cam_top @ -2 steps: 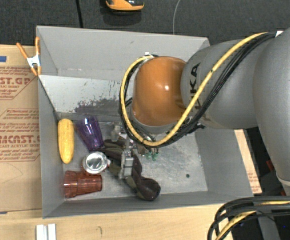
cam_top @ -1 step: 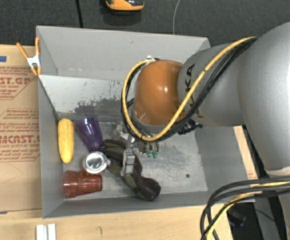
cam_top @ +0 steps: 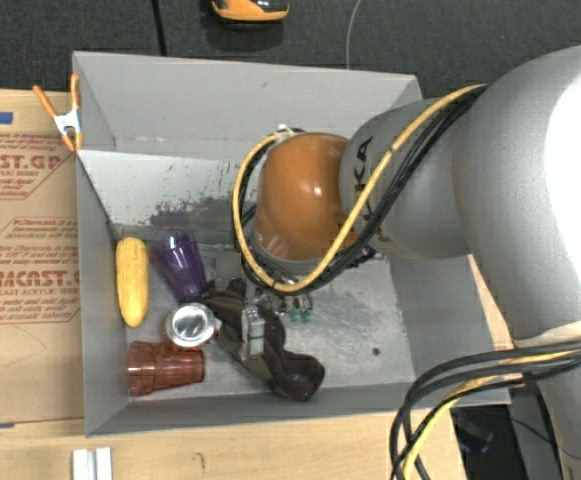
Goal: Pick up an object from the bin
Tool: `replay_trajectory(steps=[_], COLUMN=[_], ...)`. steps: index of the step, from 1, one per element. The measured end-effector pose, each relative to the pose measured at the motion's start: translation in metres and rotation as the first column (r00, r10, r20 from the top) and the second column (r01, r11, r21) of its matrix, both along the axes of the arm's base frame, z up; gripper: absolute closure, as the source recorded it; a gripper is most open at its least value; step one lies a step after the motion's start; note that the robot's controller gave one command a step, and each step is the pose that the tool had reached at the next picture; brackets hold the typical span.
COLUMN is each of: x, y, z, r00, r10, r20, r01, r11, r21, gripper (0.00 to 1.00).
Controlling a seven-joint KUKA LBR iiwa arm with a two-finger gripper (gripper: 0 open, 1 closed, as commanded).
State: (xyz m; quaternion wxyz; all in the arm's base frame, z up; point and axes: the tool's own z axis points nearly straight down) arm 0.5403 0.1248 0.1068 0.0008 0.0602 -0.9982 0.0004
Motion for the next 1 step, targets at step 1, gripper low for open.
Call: replay_trajectory(steps=[1], x=[-0.0019], y=[-0.0002], z=[-0.0239], r00=[0.997], r10=[-0.083], r20=[0.0], r01=[0.083], r11=[0.997], r21=[0.002], gripper=[1.0])
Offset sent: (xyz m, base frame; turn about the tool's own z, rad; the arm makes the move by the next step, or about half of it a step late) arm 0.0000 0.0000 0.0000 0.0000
